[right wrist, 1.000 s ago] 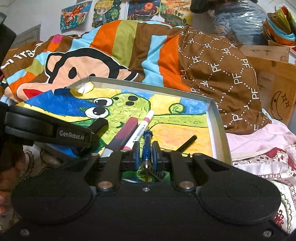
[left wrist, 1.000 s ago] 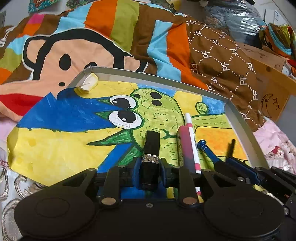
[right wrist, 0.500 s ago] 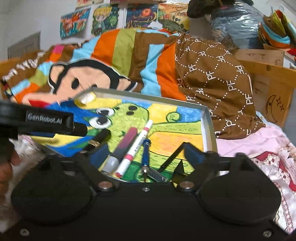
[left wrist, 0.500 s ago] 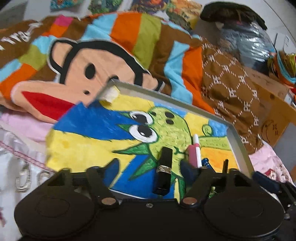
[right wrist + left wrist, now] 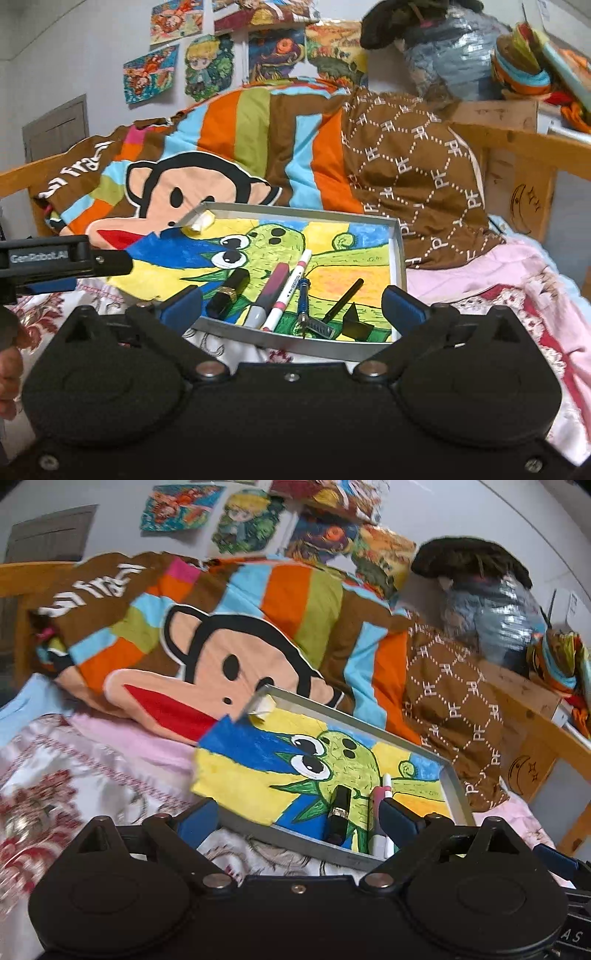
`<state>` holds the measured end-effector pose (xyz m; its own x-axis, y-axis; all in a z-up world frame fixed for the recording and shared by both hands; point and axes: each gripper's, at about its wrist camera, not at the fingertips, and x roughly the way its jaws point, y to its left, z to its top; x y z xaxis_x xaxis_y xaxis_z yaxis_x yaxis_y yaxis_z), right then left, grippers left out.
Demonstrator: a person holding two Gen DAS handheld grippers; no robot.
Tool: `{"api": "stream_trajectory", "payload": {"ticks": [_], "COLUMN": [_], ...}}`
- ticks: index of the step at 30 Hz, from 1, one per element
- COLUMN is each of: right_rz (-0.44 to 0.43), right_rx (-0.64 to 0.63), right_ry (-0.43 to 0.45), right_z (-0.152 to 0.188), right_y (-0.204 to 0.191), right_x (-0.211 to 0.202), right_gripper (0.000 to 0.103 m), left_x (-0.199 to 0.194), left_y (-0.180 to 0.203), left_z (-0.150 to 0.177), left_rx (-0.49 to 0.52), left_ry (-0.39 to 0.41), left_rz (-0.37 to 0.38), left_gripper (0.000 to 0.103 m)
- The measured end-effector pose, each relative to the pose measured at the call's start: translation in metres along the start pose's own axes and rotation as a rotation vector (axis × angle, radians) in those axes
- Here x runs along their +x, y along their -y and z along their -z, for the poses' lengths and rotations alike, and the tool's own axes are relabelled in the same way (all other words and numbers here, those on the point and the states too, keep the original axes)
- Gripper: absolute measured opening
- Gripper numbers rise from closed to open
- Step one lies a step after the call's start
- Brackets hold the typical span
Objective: Organize rigid objects
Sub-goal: 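Move both tools back over the walnut, teal bottle and earpiece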
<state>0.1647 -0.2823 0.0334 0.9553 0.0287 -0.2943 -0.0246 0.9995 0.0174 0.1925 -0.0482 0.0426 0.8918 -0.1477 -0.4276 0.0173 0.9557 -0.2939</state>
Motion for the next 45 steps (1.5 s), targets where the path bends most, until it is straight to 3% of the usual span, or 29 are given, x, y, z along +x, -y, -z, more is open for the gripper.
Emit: {"api": "stream_trajectory", "payload": {"ticks": [5,10,21,28,34,45], "right_rz": [0.009,0.037,0.063,0.105,0.125,0.123], "right_rx": [-0.001,0.046,0.082,0.077,0.072,0.035], "right_ry": [0.026,0.031,0.012,-0.016,-0.044,-0.064], "right_z": [0.001,0.007,0.032,0.054,0.070,0.073], "right_y": [-0.008,-0.011,-0.024,-0.040,-0.053,-0.070], "right_x": [-0.048,-0.091,-0.168,-0.209,-0.233,-0.234], "right_gripper": [0.102,0.103,0.103,0.103,0.103,0.103], "left_x": [-0.045,-0.073,-0.120,-0.132,-0.143,-0.146], "left_y": [-0.008,-0.020,-0.029,-0.031,-0.038,-0.038], "left_z": [0.017,0.039,0.068,0.083,0.092,0.096], "left_rx": [-0.021,-0.092,0.013,0.001,-0.007,0.002], "left_ry": [0.047,0.023,0.005,-0.048,-0.078,-0.090], "left_rz": [-0.016,-0.026,-0.021,-0.001,0.016,0.011], "left_gripper": [0.101,0.101,0.101,0.102,0.102,0.102]}}
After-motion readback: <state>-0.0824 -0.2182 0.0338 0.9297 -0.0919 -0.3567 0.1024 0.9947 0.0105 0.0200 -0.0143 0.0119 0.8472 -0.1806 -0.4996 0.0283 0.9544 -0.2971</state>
